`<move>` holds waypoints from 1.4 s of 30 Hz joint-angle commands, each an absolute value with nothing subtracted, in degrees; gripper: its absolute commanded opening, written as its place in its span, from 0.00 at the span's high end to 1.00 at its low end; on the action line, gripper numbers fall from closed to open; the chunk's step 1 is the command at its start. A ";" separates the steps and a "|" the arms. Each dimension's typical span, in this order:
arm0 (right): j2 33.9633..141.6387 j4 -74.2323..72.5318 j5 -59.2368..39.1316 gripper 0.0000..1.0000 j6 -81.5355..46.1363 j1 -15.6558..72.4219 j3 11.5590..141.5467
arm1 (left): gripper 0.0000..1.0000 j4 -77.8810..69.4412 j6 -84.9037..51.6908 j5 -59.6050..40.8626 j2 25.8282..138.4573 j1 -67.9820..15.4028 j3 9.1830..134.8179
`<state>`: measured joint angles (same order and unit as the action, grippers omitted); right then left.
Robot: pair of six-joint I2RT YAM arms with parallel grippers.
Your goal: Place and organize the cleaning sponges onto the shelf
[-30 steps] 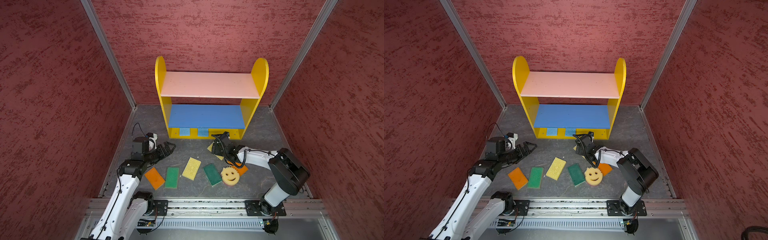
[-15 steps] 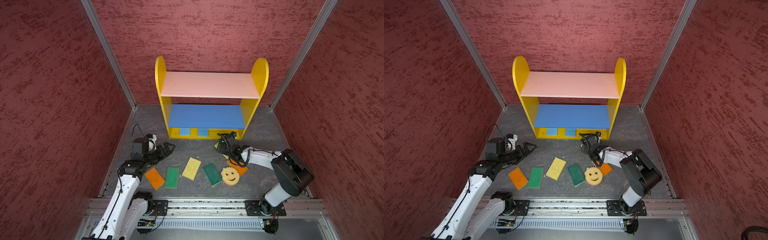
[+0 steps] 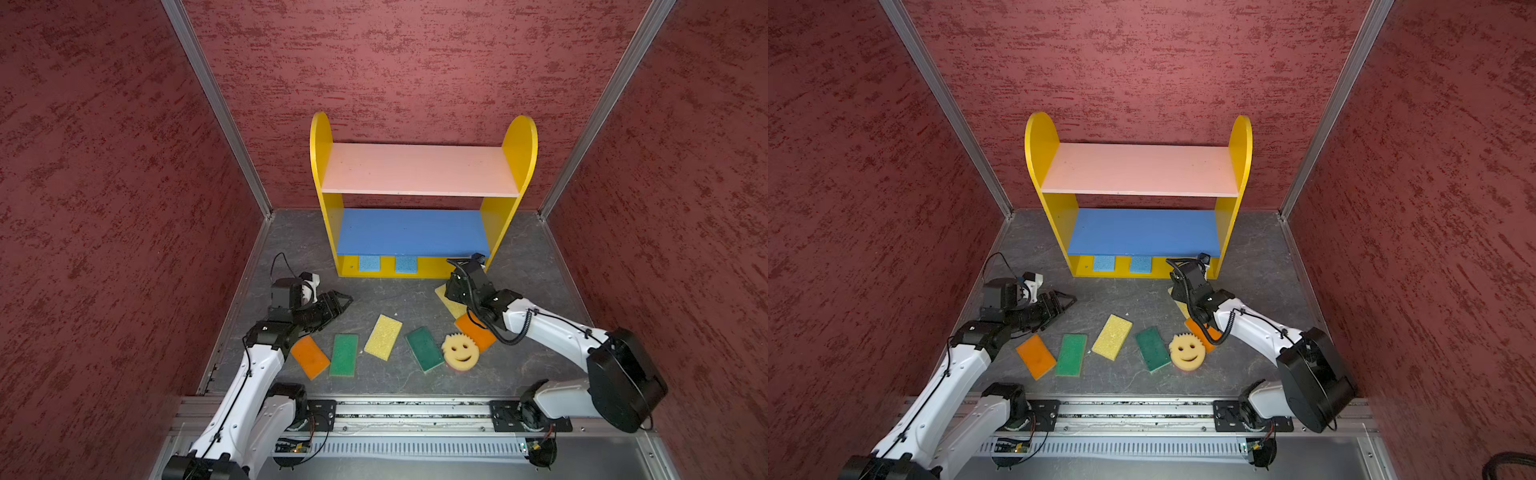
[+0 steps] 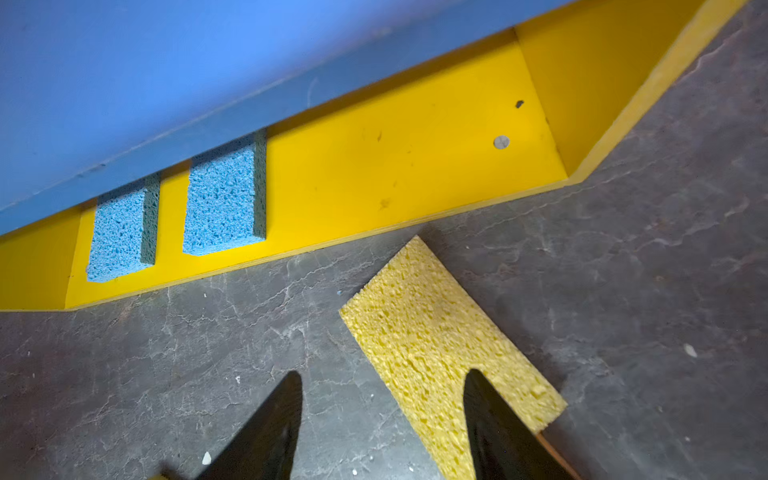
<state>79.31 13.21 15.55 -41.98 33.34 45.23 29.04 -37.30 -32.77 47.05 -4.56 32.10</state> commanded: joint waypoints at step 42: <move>102.37 -1.94 -3.07 0.59 -39.23 37.72 48.12 | 0.16 28.56 -39.11 -25.67 48.45 -14.24 33.22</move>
